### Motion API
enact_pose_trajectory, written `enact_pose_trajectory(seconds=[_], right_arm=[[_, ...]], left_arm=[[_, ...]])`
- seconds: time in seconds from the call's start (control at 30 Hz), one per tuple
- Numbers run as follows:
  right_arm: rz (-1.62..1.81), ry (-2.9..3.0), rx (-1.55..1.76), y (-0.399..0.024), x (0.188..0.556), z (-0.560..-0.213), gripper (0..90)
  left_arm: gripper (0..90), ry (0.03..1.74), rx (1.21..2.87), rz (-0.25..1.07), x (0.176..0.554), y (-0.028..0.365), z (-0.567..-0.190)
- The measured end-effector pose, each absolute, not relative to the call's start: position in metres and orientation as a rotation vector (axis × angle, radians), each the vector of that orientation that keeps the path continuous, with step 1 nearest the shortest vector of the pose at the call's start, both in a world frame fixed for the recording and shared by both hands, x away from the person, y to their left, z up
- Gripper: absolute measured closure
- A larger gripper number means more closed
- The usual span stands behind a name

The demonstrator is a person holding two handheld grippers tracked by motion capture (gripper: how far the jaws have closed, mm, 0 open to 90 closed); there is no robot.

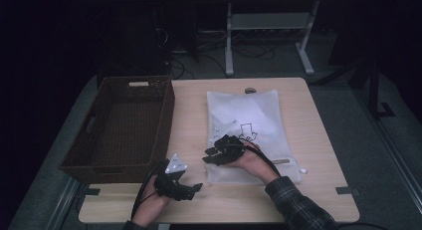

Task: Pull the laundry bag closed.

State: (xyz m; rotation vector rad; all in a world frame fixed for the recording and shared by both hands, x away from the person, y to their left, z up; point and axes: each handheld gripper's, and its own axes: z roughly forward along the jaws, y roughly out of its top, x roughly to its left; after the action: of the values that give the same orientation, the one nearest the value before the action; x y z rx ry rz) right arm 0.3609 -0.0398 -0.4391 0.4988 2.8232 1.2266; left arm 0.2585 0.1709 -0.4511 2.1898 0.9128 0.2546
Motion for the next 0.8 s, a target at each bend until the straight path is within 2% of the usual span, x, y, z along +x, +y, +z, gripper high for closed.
enact_pose_trajectory(seconds=[0.8], right_arm=[[1.138, 2.866, 0.471, -0.027, 0.364, -0.447, 79.4]], left_arm=[[18.5, 0.913, 2.189, 0.25, 0.259, 0.172, -0.451]])
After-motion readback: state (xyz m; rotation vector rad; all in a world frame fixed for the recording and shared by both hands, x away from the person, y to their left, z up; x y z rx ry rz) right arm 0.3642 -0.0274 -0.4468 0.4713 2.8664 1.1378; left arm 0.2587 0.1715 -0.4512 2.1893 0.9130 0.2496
